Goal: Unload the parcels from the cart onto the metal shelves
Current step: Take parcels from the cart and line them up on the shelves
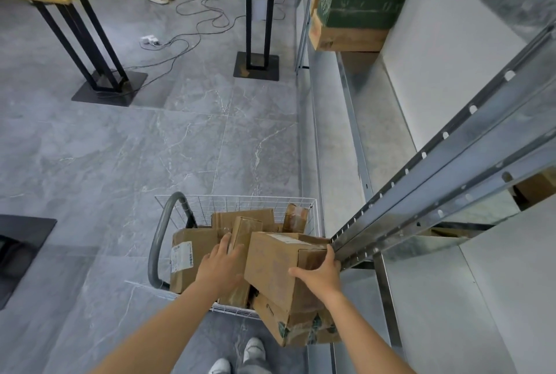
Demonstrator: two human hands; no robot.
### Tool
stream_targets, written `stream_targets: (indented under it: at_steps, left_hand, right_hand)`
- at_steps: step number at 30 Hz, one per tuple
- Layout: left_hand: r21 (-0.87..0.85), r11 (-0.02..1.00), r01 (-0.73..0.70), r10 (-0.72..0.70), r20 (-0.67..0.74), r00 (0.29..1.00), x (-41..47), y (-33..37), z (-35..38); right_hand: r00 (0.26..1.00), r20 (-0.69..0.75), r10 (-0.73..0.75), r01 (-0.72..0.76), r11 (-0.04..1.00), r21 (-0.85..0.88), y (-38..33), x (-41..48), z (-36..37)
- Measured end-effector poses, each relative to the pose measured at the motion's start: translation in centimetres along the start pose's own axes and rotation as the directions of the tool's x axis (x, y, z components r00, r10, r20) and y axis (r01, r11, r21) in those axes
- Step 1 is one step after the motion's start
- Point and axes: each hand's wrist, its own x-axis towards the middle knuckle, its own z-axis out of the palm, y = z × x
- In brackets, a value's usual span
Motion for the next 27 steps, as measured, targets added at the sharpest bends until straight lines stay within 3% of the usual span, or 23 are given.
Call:
stream_targets:
  at_steps: [6, 9, 15, 22, 27]
  left_hand:
    - [-0.203, 0.979, -0.016, 0.022, 0.026, 0.999, 0.2, 1.0, -2.0]
    - [-0.398, 0.916, -0.059, 0.075, 0.025, 0.997, 0.0, 2.4, -3.6]
    - [-0.797, 0.545, -0.262, 0.245, -0.147, 0.958, -1.3, 4.6, -6.7]
    - [-0.918, 0.292, -0.268, 0.359, -0.155, 0.92, -2.6, 2.9, -8.4]
    - [-0.981, 0.105, -0.165, 0.432, -0.105, 0.896, -4.8, 2.4, -10.0]
  right_hand:
    - [0.979, -0.095, -0.178, 0.169, 0.981, -0.092, -2.8, -2.1, -0.9]
    - [0.931, -0.213, -0.295, 0.275, 0.954, -0.118, -4.4, -3.5, -1.5]
    - [0.792, -0.472, -0.387, 0.424, 0.905, -0.03, -7.2, -6.1, -0.2]
    - [0.618, -0.698, -0.361, 0.475, 0.879, -0.034, -9.7, -10.6, 3.9]
    - [0.487, -0.804, -0.341, 0.458, 0.884, -0.098, -10.5, -13.7, 6.3]
